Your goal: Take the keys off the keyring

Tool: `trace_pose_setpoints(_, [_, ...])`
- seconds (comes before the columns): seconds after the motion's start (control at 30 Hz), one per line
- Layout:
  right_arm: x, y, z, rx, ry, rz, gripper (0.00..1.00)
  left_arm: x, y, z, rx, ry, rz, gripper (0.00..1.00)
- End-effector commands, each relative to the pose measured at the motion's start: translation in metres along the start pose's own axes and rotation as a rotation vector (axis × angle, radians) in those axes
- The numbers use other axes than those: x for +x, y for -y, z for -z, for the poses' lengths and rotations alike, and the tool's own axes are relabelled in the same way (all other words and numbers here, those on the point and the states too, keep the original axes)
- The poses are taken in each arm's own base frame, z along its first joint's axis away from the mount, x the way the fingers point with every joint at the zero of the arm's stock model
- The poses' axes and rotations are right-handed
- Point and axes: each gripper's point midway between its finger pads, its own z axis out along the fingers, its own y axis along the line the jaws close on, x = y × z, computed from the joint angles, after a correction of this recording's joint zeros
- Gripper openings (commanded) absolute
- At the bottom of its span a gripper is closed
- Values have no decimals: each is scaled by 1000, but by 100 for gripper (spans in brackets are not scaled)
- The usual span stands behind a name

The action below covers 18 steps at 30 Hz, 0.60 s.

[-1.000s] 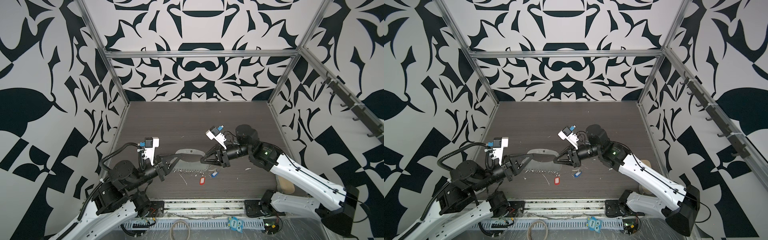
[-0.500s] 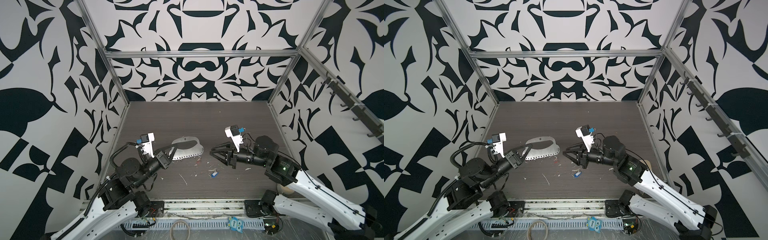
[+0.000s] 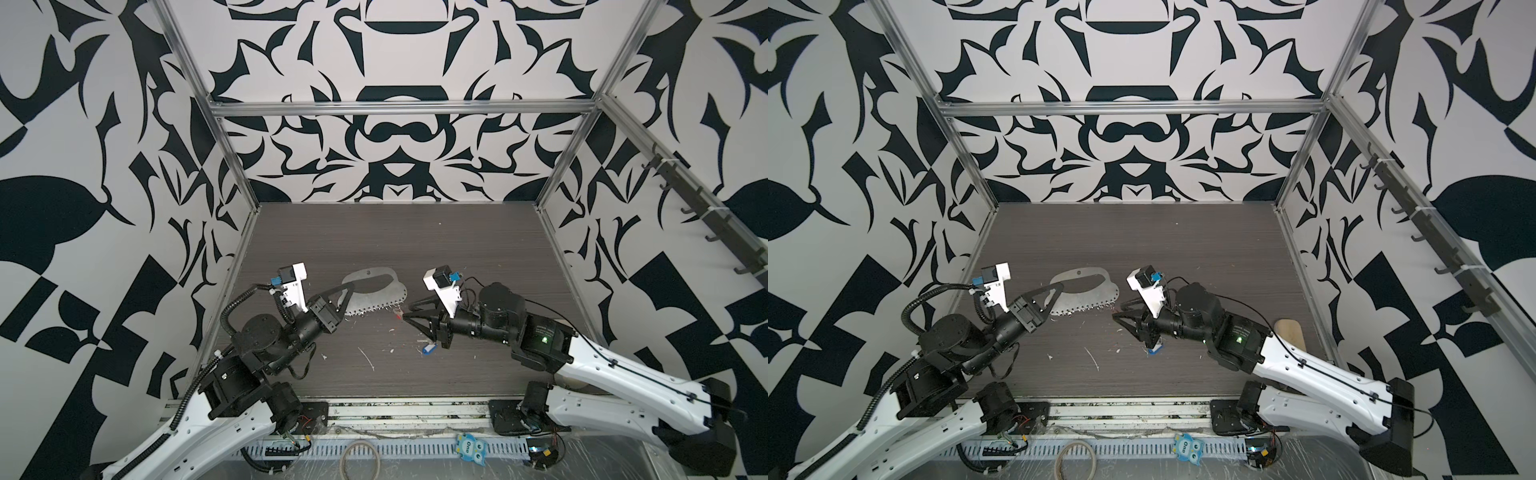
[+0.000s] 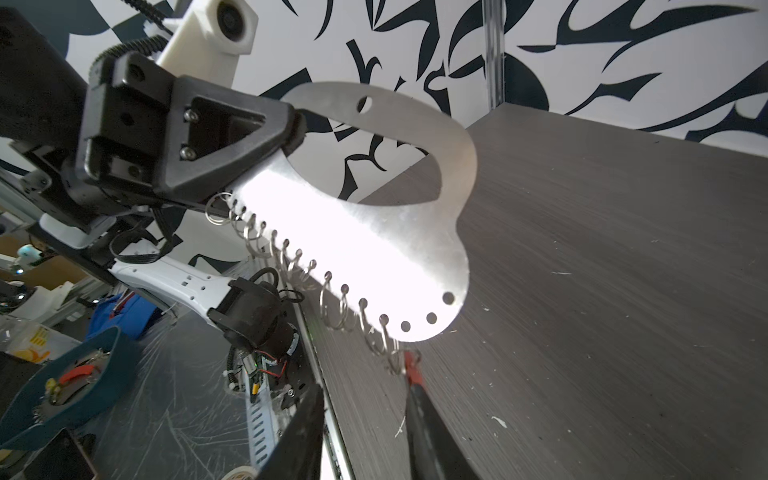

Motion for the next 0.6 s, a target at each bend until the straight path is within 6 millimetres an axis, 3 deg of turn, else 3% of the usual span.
trace_pose_setpoints(0.0, [-32, -3, 9, 40, 85, 69, 35, -10, 19, 4, 76, 31, 25, 0])
trace_pose_setpoints(0.23, [-34, -4, 5, 37, 78, 92, 34, -7, 20, 3, 88, 16, 26, 0])
trace_pose_setpoints(0.43, [-36, -10, 3, 9, 72, 99, 22, -6, 20, 4, 94, 14, 29, 0])
trace_pose_setpoints(0.57, [-37, -10, 4, 11, 79, 98, 27, -7, 19, 6, 91, 19, 27, 0])
